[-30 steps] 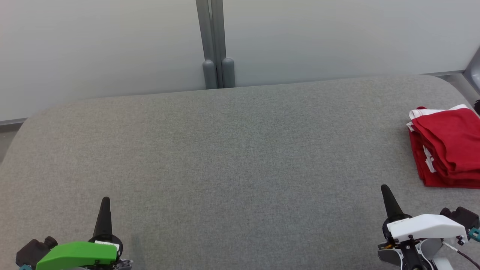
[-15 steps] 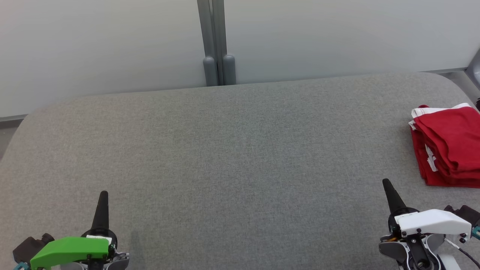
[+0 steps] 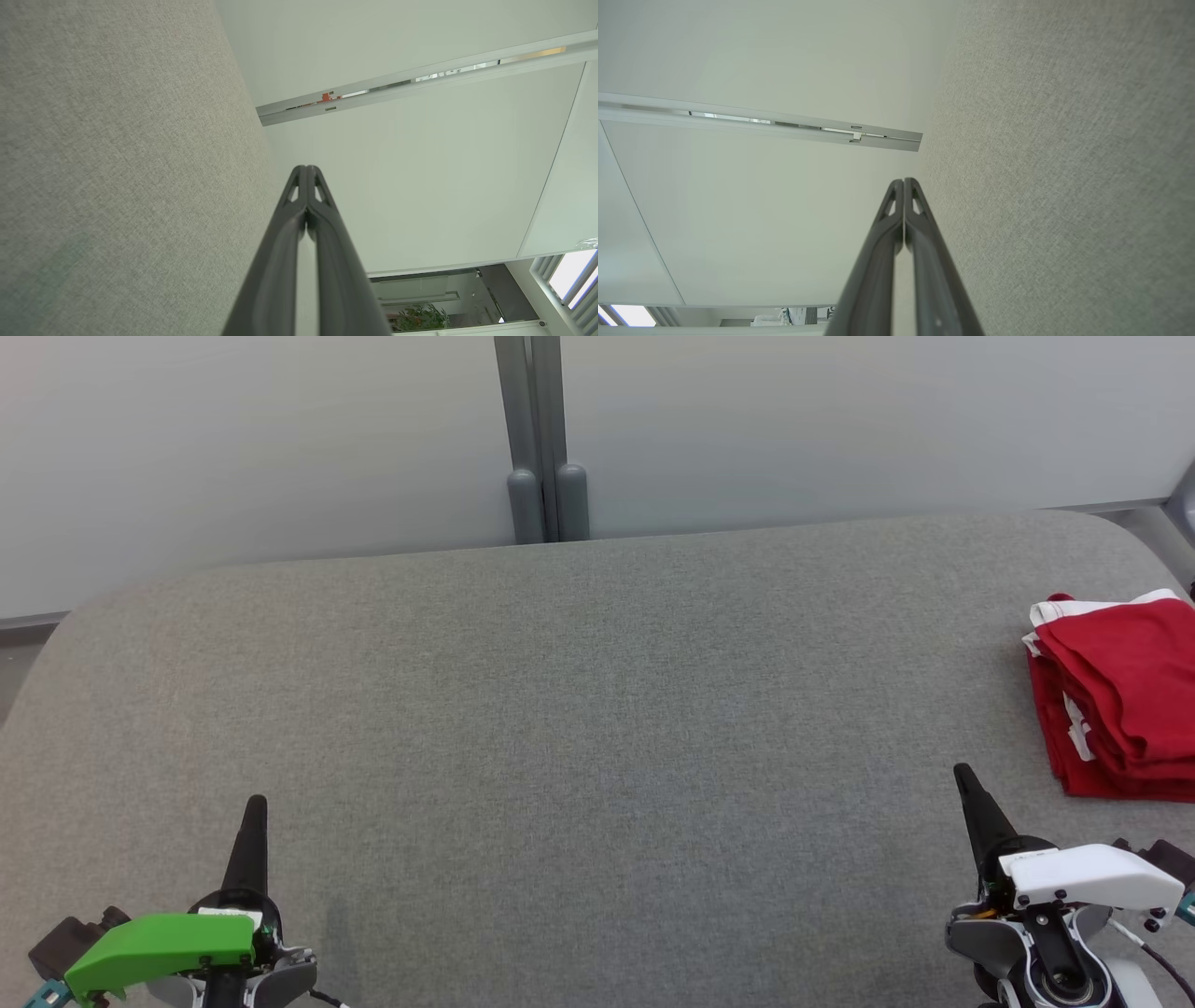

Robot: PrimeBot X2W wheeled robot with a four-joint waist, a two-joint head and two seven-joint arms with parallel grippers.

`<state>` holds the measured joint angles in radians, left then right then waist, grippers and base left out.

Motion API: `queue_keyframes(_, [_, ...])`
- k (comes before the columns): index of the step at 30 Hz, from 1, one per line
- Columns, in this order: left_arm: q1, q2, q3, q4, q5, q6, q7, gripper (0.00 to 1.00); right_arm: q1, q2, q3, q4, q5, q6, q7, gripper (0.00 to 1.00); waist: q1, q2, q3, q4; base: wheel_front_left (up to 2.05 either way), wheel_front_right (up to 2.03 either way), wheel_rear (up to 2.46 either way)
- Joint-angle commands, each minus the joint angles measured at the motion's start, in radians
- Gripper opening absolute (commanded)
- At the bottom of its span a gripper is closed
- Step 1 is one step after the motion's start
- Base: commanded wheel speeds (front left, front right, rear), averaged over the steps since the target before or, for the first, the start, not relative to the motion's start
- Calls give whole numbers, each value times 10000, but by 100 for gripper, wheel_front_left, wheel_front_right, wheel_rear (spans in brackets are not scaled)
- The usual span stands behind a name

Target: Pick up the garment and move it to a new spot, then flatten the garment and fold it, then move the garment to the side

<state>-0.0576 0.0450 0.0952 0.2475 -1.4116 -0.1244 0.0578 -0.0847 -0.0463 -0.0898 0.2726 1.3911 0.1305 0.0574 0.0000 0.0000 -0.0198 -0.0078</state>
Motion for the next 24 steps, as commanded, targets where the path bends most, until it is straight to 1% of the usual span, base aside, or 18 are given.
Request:
queue_keyframes(1, [-262, 73, 50, -61, -203, -68, 53, 0, -118, -54, -51, -99, 222, 6, 68, 0, 0, 0, 11, 5, 0, 0, 0])
queue_keyframes(24, [-552, 84, 194, -30, -1800, -83, 518, 0, -258, -60, -232, -287, 1947, 4, 528, 0, 0, 0, 191, 65, 0, 0, 0])
